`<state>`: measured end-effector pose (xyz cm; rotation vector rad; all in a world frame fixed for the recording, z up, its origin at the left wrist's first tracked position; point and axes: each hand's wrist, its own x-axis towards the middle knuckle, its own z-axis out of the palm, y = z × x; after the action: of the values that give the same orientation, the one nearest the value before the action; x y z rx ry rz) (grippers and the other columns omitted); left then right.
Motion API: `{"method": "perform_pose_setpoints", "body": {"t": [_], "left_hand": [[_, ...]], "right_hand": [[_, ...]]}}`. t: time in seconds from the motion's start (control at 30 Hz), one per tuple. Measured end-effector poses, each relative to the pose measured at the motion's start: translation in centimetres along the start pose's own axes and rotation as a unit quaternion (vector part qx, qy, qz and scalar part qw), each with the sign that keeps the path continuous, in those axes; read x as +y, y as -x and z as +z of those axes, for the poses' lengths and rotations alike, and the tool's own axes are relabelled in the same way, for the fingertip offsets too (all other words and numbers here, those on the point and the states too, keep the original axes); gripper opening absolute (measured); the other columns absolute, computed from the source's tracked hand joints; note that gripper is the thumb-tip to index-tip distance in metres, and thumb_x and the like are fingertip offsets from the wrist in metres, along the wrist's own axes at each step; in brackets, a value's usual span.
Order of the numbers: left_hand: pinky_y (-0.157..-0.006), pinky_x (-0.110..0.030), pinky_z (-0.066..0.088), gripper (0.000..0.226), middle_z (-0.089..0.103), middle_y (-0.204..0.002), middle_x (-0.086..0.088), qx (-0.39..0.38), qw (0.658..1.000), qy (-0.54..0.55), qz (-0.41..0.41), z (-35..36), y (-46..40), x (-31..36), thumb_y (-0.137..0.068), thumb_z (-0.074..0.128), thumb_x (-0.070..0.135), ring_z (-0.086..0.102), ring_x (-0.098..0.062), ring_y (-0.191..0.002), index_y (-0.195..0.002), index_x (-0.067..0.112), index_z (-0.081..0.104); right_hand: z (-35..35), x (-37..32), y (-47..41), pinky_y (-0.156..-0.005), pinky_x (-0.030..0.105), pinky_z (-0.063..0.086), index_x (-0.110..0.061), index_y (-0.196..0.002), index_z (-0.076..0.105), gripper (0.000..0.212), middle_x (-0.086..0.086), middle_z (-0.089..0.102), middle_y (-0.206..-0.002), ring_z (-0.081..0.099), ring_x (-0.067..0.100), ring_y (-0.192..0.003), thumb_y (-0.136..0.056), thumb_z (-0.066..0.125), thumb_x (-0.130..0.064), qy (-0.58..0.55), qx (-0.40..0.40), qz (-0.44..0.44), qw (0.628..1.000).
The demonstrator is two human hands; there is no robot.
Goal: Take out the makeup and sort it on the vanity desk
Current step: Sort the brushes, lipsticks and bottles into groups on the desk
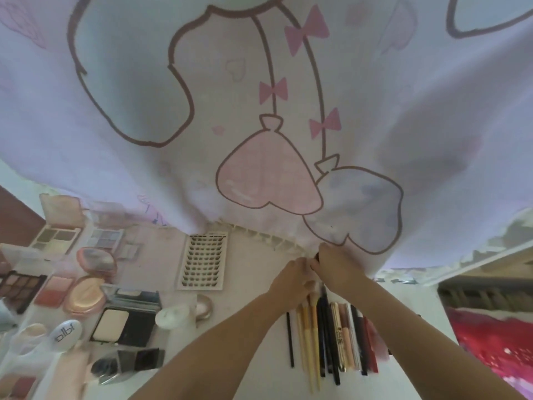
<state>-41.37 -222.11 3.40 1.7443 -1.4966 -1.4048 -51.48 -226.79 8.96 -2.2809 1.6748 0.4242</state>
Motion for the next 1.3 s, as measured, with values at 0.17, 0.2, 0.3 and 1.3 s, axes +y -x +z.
{"method": "perform_pose_setpoints", "body": {"t": [0.17,0.2,0.3,1.3], "left_hand": [[-0.072,-0.030,0.046,0.039,0.056,-0.105,-0.001,0.137,0.990,-0.037,0.006,-1.5,1.1,-0.3,-0.080,0.063,0.027,0.058,-0.018,-0.090,-0.113,0.018,0.044],[-0.068,-0.030,0.045,0.034,0.057,-0.101,-0.001,0.160,0.986,-0.041,0.018,-2.2,1.6,-0.4,-0.080,0.062,0.026,0.058,-0.019,-0.086,-0.108,0.019,0.043],[-0.065,-0.035,0.046,0.028,0.055,-0.089,-0.002,0.140,0.988,-0.034,0.057,-5.0,3.6,-0.5,-0.078,0.061,0.021,0.055,-0.020,-0.075,-0.097,0.017,0.041],[-0.064,-0.023,0.045,0.038,0.053,-0.093,0.008,0.047,0.981,-0.138,0.132,-15.2,16.6,0.3,-0.079,0.067,0.040,0.055,-0.009,-0.077,-0.105,0.024,0.044]], "right_hand": [[-1.7,-1.3,0.1,-0.056,0.030,0.042,-0.009,-0.087,0.053,0.034,0.006,0.056,-0.073,0.046,0.016,-0.056,-0.096,0.041,-0.040,-0.188,0.023,0.004,0.982],[-2.3,-1.9,0.2,-0.055,0.028,0.041,-0.008,-0.088,0.053,0.037,0.005,0.055,-0.073,0.044,0.014,-0.054,-0.095,0.041,-0.042,-0.209,0.034,-0.009,0.977],[-3.9,-3.6,0.9,-0.048,0.022,0.032,-0.010,-0.083,0.051,0.040,0.002,0.049,-0.071,0.040,0.012,-0.053,-0.096,0.041,-0.046,-0.231,0.031,-0.052,0.971],[-8.6,-9.7,9.9,-0.054,0.016,0.041,-0.018,-0.085,0.056,0.042,-0.010,0.060,-0.055,0.048,-0.001,-0.042,-0.097,0.032,-0.051,-0.238,-0.030,-0.192,0.952]]}}
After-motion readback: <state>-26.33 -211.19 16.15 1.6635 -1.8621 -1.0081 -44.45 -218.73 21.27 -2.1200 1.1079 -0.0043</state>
